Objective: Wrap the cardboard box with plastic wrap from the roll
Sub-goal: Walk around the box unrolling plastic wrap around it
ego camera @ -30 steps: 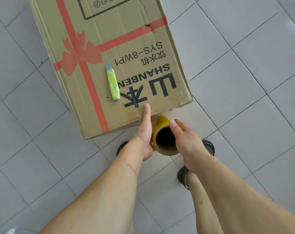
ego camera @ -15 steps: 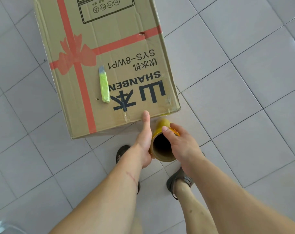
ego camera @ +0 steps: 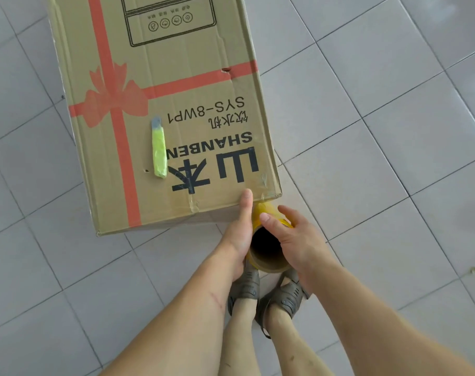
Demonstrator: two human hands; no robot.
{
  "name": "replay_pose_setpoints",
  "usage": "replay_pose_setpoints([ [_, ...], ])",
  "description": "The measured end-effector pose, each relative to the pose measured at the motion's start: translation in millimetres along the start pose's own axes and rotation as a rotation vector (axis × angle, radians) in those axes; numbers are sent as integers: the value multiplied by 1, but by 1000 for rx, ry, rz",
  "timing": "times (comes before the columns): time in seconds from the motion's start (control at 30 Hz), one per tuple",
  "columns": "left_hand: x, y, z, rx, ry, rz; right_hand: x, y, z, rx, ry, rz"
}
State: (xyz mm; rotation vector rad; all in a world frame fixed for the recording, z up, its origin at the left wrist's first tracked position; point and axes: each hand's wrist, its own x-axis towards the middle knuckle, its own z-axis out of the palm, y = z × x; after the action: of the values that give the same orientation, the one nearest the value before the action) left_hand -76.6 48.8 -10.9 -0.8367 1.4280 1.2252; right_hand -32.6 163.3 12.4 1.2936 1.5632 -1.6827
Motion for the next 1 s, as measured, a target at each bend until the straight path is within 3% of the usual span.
replay_pose_setpoints([
  [0.13,-1,1,3,-90,3,-15,-4,-5,-5,23,-60,14],
  [0.3,-6,2,14,-137,-12,-48,-2,1,-21,-37,15,2],
  [0.4,-4,6,20,-129,69,-20,0,-1,-23,75,-13,11],
  [0.53,-7,10,32,-277,29,-77,-1,-1,-25,207,-52,39],
  [0.7,-7,10,41,-314,-18,-110,7,-7,-42,17,-60,-1],
  [0.87,7,-3,52,-355,178,-12,18,-22,-51,-47,-141,22],
  [1.0,4,6,61,-452,111,-71,24,-27,-59,-80,-175,40],
])
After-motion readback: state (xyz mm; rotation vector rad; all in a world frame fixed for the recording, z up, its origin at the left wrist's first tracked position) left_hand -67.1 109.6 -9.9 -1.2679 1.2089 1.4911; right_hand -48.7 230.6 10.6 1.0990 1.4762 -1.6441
